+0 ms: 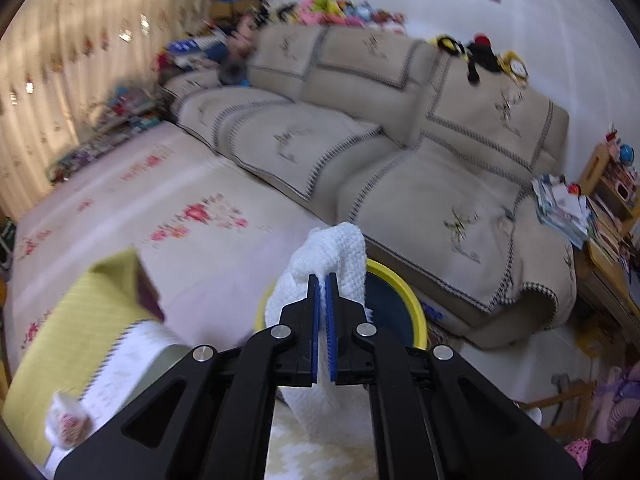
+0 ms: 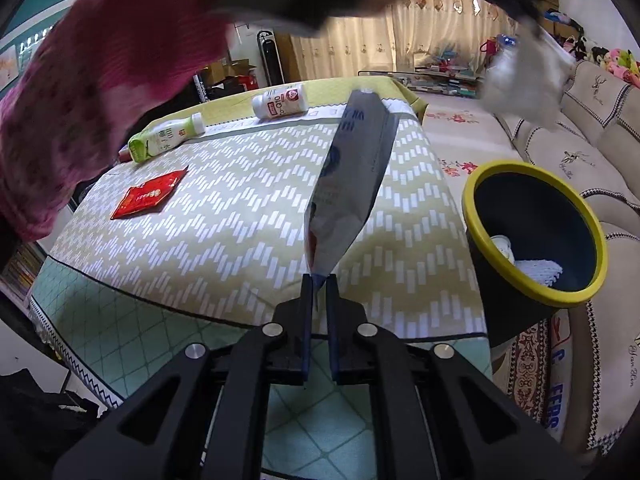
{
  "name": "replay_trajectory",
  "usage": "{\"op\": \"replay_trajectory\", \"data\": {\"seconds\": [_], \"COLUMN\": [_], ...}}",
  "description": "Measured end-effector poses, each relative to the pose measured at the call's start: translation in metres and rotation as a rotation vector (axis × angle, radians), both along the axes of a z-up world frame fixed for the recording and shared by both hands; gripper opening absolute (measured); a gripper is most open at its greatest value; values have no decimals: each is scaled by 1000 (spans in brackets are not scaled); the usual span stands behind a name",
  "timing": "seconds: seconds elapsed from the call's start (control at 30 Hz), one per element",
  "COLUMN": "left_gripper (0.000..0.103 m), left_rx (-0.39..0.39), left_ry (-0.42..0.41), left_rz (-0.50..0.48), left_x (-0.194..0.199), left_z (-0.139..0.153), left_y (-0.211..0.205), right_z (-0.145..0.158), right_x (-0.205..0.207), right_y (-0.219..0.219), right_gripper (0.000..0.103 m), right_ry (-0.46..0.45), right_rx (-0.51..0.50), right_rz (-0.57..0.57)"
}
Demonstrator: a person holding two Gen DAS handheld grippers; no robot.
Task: Collect trash
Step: 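Carry the tissue to the bin and release it while the right gripper grasps a blue-white packet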
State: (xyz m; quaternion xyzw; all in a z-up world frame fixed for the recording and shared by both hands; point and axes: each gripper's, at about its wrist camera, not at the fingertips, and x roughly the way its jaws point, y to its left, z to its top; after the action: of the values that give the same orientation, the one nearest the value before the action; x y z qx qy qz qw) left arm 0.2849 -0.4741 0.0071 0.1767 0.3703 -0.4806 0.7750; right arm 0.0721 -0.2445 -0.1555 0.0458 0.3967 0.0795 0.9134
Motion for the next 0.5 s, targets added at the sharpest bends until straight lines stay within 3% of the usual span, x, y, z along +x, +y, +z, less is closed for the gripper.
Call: {"op": "replay_trajectory", "data": {"seconds": [0.07,0.13,0.17,0.2,0.3,0.5], "left_gripper": [8,33,53,57,57,57], "left_rx": [41,74,80,76,46,-10], "left_ry": [13,22,22,21,36,-2], "left_rz": [-19,-14,-6,1,22,78], "left_x": [1,4,6,7,15,25], "left_z": [-16,-31,-36,-40,-43,-21], "left_y": [-28,-45,-50,-50,-41,8], "right_z": [-9,-10,-9,-8,-5,-3], "right_x": [1,-2,-1,0,2,2], "right_y": [2,3,2,1,-3,3], "right_gripper": [5,4,3,2,0,0], "right_ry": [33,18,18,18,8,6], "right_rx": [12,6,20,29,31,9], "right_rz": [11,15,19,18,14,36]}}
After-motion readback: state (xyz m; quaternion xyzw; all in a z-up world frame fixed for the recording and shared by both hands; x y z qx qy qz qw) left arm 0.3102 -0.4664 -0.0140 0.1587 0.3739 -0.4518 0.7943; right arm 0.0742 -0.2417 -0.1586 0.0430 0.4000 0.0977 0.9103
